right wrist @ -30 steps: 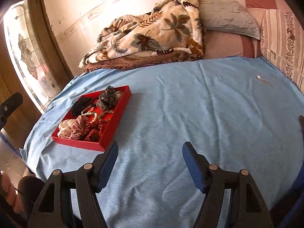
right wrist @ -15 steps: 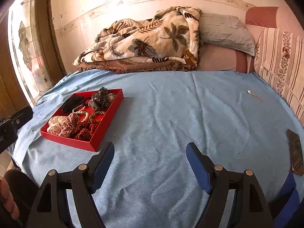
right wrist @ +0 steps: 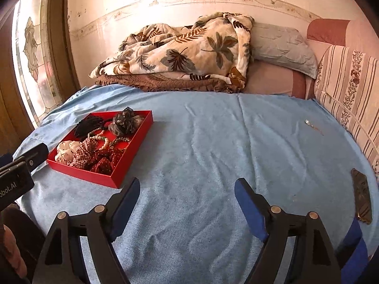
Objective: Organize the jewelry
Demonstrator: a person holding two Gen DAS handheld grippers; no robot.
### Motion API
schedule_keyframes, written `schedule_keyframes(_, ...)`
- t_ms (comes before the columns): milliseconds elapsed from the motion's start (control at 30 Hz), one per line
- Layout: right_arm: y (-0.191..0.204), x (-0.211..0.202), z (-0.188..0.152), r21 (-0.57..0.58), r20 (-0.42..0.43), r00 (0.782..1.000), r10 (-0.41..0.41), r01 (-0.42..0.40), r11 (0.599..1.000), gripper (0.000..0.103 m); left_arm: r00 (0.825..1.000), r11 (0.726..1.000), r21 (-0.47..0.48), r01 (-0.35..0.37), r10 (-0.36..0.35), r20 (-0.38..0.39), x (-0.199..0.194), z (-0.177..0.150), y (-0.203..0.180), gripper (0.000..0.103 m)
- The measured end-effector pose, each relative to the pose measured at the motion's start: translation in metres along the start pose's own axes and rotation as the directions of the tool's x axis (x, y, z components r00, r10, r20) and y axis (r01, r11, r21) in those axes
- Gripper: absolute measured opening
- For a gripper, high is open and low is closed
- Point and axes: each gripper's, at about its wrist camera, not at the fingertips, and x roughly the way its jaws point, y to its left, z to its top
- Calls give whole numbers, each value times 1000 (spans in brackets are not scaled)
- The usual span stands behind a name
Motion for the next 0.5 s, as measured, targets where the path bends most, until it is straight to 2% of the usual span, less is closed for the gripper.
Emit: schedule_keyframes(500,0,2,1,-20,-10,1000,-15,15,1000,88,997,999,-17,29,-30,-66,13,-8,2,103)
